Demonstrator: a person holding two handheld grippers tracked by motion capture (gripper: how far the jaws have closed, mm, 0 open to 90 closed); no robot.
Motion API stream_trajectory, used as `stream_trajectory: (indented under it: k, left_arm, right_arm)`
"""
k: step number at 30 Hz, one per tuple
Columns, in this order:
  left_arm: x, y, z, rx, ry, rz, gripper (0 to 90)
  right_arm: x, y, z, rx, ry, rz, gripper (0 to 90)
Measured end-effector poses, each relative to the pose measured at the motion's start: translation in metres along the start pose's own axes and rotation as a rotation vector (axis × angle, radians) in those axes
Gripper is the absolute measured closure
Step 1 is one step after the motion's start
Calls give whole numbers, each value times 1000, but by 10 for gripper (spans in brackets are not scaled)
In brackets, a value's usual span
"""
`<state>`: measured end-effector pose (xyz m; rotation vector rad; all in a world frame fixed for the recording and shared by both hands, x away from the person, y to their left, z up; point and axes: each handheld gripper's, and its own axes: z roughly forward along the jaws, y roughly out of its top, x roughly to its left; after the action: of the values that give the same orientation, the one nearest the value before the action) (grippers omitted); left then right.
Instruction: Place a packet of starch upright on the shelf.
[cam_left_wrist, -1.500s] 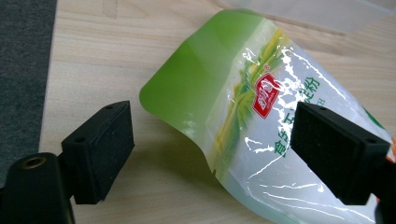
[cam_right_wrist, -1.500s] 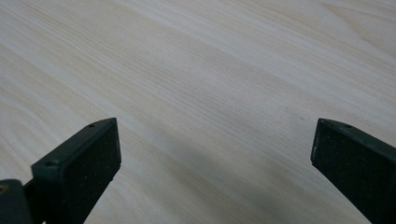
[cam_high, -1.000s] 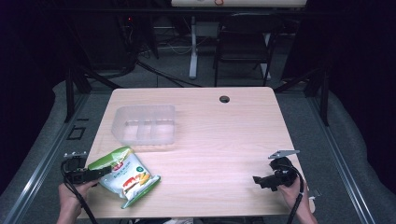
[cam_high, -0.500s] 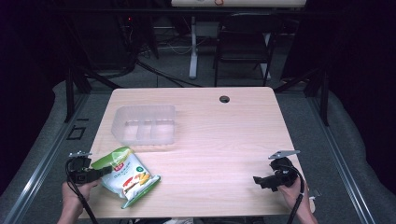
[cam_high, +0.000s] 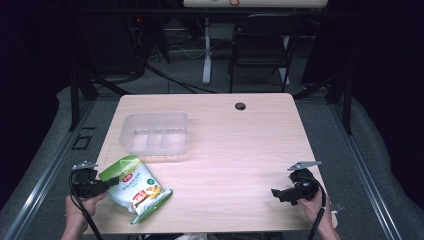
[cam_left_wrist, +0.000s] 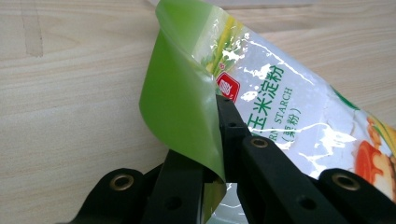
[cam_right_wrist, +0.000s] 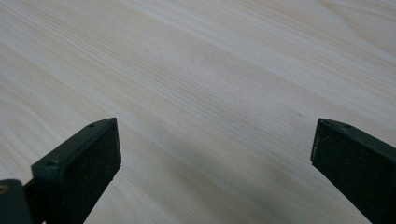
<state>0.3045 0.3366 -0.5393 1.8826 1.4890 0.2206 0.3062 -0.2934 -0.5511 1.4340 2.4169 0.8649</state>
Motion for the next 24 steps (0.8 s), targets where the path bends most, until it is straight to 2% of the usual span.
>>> stream_trajectory:
  k: [4,8,12,14,18,24]
  left_arm:
    - [-4,1,-3,-11,8,27,898]
    - [-7,1,-7,-23,1,35,898]
    - [-11,3,-9,-14,20,75,898]
    - [-12,3,-9,-21,19,80,898]
    - [-12,3,-11,-41,1,61,898]
    - [-14,5,-13,-36,4,77,898]
  right_arm:
    - [0,0,0,-1,-1,-4,11]
    - [0,0,0,-4,-7,0,11]
    - [0,0,0,-4,-7,1,11]
    - [0,0,0,0,-2,-3,11]
    - [0,0,0,0,-3,-2,11]
    - [0,0,0,5,2,-2,11]
